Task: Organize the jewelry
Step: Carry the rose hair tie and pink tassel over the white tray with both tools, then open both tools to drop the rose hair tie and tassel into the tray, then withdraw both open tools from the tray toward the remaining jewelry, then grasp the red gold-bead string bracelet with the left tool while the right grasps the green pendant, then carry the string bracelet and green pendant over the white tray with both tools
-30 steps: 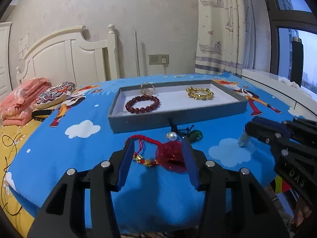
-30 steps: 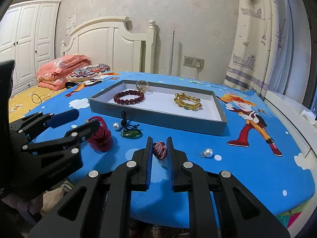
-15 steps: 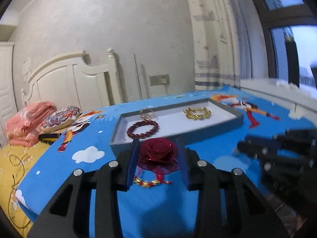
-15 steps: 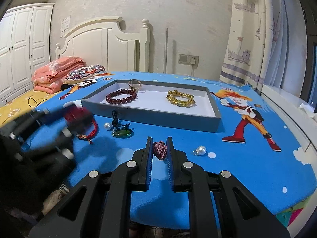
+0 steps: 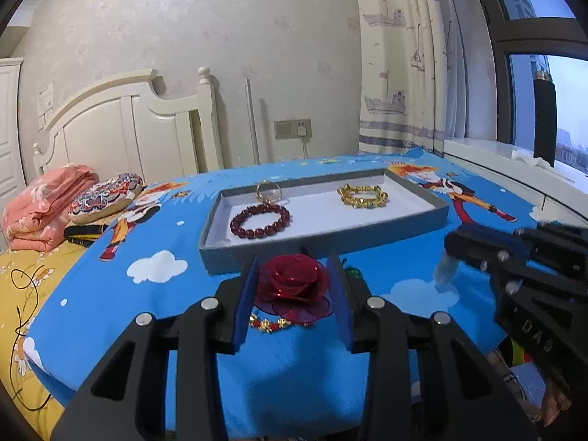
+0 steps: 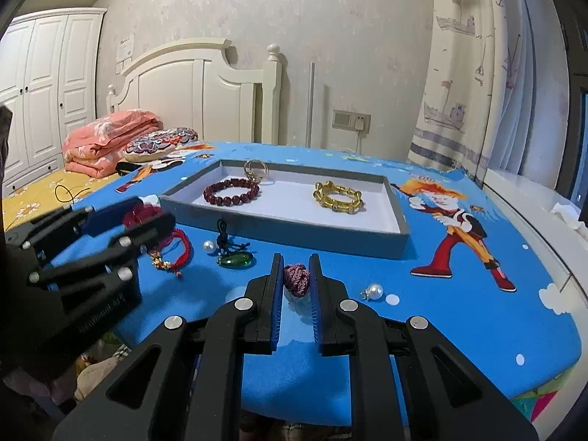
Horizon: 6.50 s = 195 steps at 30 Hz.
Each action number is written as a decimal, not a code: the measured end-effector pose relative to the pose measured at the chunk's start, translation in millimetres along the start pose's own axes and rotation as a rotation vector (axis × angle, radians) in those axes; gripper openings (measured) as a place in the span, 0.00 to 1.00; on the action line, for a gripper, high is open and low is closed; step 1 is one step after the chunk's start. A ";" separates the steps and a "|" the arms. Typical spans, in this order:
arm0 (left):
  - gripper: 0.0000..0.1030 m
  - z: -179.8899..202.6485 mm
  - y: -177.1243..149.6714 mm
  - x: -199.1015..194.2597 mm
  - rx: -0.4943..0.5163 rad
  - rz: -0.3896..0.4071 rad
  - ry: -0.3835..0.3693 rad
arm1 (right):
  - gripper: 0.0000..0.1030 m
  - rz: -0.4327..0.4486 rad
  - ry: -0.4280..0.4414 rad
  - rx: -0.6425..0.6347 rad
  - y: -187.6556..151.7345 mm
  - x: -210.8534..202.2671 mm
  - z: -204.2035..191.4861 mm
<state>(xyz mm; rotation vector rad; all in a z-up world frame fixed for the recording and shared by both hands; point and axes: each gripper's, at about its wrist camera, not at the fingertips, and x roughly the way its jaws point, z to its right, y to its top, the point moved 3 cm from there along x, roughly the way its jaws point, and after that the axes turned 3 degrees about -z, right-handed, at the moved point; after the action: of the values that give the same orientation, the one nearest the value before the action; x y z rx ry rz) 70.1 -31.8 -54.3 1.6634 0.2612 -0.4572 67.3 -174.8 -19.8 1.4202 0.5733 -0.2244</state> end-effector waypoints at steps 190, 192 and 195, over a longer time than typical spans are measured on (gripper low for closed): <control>0.10 -43.0 -18.9 13.5 -0.075 -0.084 -0.052 | 0.07 -0.141 0.105 -0.037 8.1 41.4 -30.9; 0.10 -36.9 -17.7 10.4 -0.066 -0.082 -0.056 | 0.07 -0.132 0.105 -0.023 6.5 35.9 -25.4; 0.10 -22.8 -15.3 4.7 -0.035 -0.074 -0.062 | 0.07 -0.109 0.101 -0.016 6.4 27.1 -19.9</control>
<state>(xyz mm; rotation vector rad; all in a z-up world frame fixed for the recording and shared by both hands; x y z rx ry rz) 71.1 -7.5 -67.9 1.6069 0.2842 -0.5566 88.5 -149.4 -28.6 1.3923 0.7352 -0.2353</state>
